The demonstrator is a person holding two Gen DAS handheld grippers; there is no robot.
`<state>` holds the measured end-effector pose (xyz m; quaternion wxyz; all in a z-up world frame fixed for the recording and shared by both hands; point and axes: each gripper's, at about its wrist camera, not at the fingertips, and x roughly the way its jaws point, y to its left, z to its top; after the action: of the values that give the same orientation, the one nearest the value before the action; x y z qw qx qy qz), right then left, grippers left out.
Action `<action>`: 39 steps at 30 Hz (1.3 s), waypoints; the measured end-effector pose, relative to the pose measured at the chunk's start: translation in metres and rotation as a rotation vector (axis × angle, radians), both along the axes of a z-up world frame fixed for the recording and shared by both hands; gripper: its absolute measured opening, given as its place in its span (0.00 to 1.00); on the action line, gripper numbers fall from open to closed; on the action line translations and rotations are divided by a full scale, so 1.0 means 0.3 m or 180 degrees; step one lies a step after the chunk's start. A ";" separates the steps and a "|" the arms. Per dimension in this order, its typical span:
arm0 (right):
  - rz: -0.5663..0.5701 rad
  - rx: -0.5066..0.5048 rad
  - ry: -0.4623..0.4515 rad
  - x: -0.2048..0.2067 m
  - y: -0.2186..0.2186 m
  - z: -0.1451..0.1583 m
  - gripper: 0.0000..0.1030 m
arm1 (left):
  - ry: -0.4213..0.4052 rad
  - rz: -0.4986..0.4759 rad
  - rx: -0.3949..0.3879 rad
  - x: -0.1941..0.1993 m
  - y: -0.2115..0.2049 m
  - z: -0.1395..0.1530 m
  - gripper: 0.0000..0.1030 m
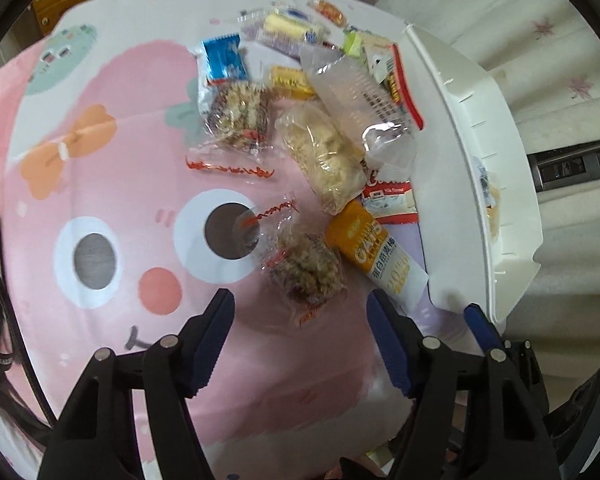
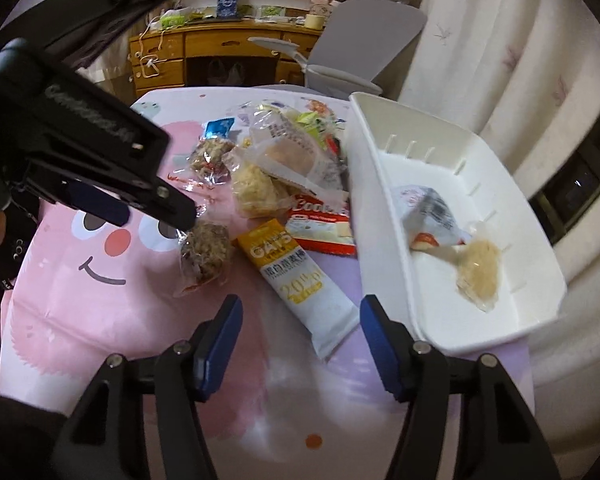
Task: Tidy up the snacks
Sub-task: 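Grasp the OATS protein bar with the right tool while the left tool approaches the nut bag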
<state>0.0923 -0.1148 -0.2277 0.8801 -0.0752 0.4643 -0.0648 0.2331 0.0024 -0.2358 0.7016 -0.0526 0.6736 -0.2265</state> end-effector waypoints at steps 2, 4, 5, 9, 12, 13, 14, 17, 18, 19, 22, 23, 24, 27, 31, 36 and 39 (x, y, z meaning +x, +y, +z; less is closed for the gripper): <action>0.0007 -0.0034 0.0001 0.023 0.001 -0.015 0.56 | 0.0079 0.0020 0.0004 0.017 -0.017 -0.030 0.64; 0.0020 -0.0067 0.0001 0.043 0.004 -0.029 0.56 | 0.0131 0.0032 0.0013 0.030 -0.031 -0.052 0.64; 0.0028 -0.0112 0.0014 0.057 0.006 -0.040 0.55 | 0.0154 0.0033 0.0016 0.034 -0.037 -0.061 0.64; 0.0029 -0.0152 0.0114 0.095 0.003 -0.081 0.50 | 0.0239 0.0011 0.0050 0.050 -0.075 -0.093 0.61; 0.0060 -0.0179 0.0164 0.112 0.015 -0.105 0.47 | 0.0285 -0.0003 0.0087 0.056 -0.100 -0.114 0.58; 0.0059 -0.0180 0.0171 0.116 0.018 -0.111 0.46 | 0.0302 -0.0005 0.0094 0.061 -0.108 -0.121 0.57; 0.0061 -0.0180 0.0183 0.123 0.020 -0.118 0.46 | 0.0320 -0.0007 0.0101 0.062 -0.115 -0.127 0.56; 0.0040 -0.0220 0.0216 0.137 0.021 -0.132 0.45 | 0.0353 -0.0011 0.0152 0.068 -0.136 -0.142 0.52; 0.0029 -0.0217 0.0220 0.141 0.020 -0.135 0.44 | 0.0363 -0.0002 0.0162 0.074 -0.131 -0.147 0.52; 0.0020 -0.0229 0.0222 0.147 0.017 -0.140 0.44 | 0.0379 0.0015 0.0176 0.077 -0.134 -0.152 0.49; 0.0017 -0.0196 0.0257 0.156 0.010 -0.149 0.43 | 0.0425 0.0051 0.0187 0.089 -0.135 -0.166 0.47; 0.0020 -0.0193 0.0266 0.159 0.010 -0.153 0.43 | 0.0433 0.0055 0.0183 0.092 -0.139 -0.168 0.47; 0.0027 -0.0192 0.0270 0.160 0.011 -0.157 0.43 | 0.0442 0.0055 0.0176 0.094 -0.138 -0.169 0.46; 0.0043 -0.0184 0.0296 0.166 0.009 -0.165 0.43 | 0.0503 0.0119 0.0119 0.112 -0.128 -0.182 0.46; 0.0085 -0.0184 0.0333 0.192 0.003 -0.171 0.43 | 0.0547 0.0228 0.0015 0.135 -0.099 -0.192 0.42; 0.0119 -0.0201 0.0380 0.203 0.021 -0.174 0.44 | 0.0448 0.0342 -0.0072 0.158 -0.045 -0.173 0.17; 0.0105 -0.0176 0.0415 0.213 0.024 -0.174 0.47 | 0.0456 0.0427 -0.0146 0.177 -0.009 -0.169 0.05</action>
<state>0.1561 -0.1077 -0.2799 0.8466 -0.1112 0.5173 -0.0581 0.2863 -0.0004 -0.2867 0.6639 -0.1298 0.7116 -0.1900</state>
